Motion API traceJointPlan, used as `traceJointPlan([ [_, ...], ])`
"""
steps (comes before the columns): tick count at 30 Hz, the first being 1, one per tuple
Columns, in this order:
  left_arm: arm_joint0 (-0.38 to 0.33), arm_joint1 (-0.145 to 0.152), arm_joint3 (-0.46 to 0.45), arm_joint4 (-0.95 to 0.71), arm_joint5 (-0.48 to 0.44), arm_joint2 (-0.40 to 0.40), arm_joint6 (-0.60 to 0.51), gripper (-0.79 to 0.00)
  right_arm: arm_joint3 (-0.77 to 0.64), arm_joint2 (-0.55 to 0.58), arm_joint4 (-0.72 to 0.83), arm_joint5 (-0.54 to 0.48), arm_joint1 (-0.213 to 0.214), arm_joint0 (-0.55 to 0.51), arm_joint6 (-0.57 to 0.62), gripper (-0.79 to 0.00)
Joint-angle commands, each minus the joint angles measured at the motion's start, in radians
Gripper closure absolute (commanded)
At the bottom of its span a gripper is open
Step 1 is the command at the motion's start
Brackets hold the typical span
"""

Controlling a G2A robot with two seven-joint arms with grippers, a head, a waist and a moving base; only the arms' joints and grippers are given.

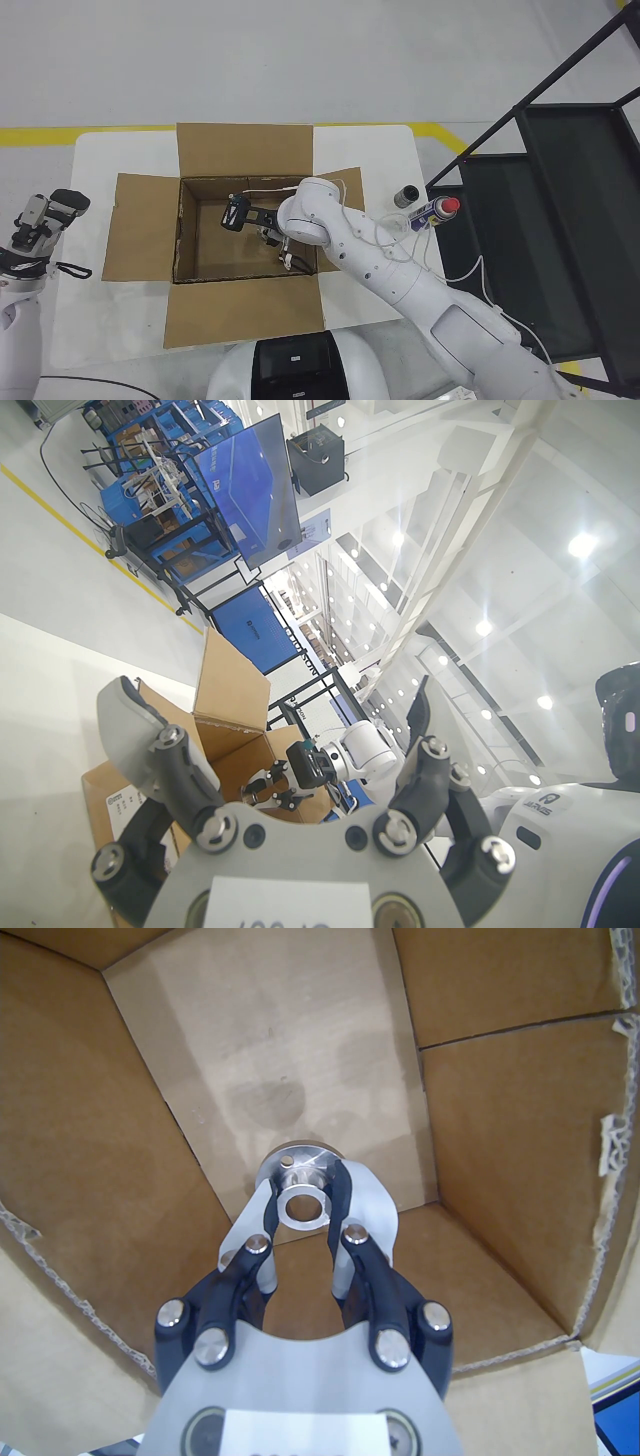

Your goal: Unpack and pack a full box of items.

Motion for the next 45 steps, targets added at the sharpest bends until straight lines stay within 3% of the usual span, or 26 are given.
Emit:
traceJointPlan([
  [1,0.0,0.0,0.0,0.0,0.0,0.0,0.0,-0.785,0.0,0.0,0.0,0.0,0.0,0.0,0.0,0.0],
  [16,0.0,0.0,0.0,0.0,0.0,0.0,0.0,-0.785,-0.053,0.03,0.026,-0.03,0.013,-0.025,0.012,0.0],
  [24,0.0,0.0,0.0,0.0,0.0,0.0,0.0,-0.785,-0.285,0.15,0.15,-0.021,0.053,-0.103,0.185,0.0],
  [32,0.0,0.0,0.0,0.0,0.0,0.0,0.0,-0.785,-0.512,0.237,0.217,0.042,0.118,-0.175,0.248,0.0],
  [39,0.0,0.0,0.0,0.0,0.0,0.0,0.0,-0.785,-0.605,0.316,0.213,0.084,0.179,-0.235,0.29,0.0],
  [45,0.0,0.0,0.0,0.0,0.0,0.0,0.0,-0.785,-0.605,0.316,0.213,0.084,0.179,-0.235,0.29,0.0],
])
